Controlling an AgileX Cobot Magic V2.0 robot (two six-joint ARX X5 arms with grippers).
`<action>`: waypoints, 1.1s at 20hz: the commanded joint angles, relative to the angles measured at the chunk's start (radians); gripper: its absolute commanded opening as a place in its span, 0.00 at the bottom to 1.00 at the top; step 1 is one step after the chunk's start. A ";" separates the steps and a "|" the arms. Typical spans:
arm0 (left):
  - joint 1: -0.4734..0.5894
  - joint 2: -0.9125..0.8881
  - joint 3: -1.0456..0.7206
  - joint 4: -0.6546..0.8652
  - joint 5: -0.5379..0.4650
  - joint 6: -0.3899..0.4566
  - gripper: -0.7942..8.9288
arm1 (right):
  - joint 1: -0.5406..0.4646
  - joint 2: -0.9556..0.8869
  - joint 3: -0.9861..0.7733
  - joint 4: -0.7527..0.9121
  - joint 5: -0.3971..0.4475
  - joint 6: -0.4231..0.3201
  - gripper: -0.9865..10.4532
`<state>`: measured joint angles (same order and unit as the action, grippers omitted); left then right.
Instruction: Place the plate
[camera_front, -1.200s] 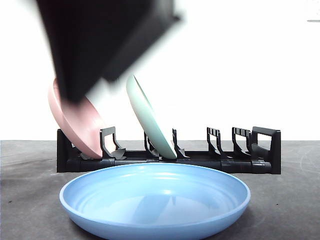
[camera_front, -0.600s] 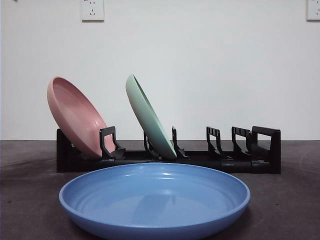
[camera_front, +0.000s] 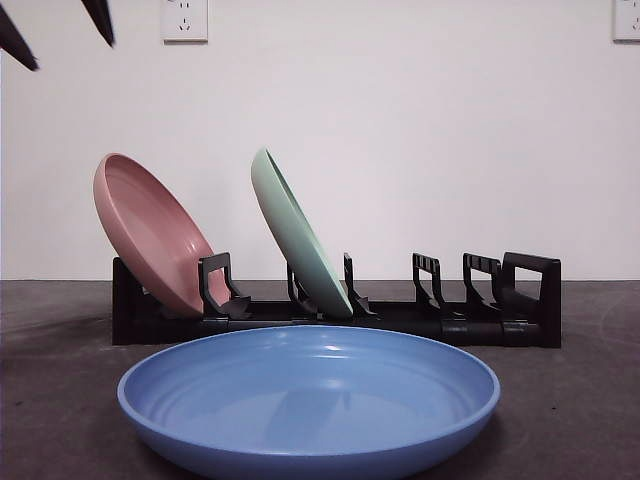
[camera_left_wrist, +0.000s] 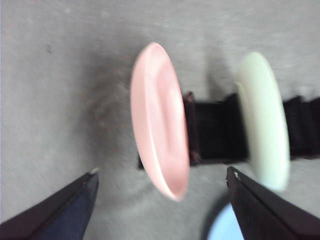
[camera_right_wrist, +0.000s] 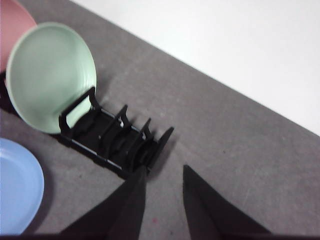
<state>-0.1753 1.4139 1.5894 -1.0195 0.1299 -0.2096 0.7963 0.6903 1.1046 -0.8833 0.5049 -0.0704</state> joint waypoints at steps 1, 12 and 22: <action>-0.035 0.084 0.068 -0.003 -0.072 0.028 0.49 | 0.005 0.007 0.014 -0.018 0.024 0.040 0.18; -0.074 0.301 0.102 0.077 -0.169 0.045 0.46 | 0.005 0.006 0.014 -0.047 0.047 0.063 0.18; -0.074 0.319 0.102 0.072 -0.191 0.093 0.10 | 0.005 0.006 0.014 -0.047 0.050 0.064 0.18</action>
<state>-0.2447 1.7126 1.6653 -0.9485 -0.0593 -0.1387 0.7963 0.6914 1.1046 -0.9348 0.5507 -0.0212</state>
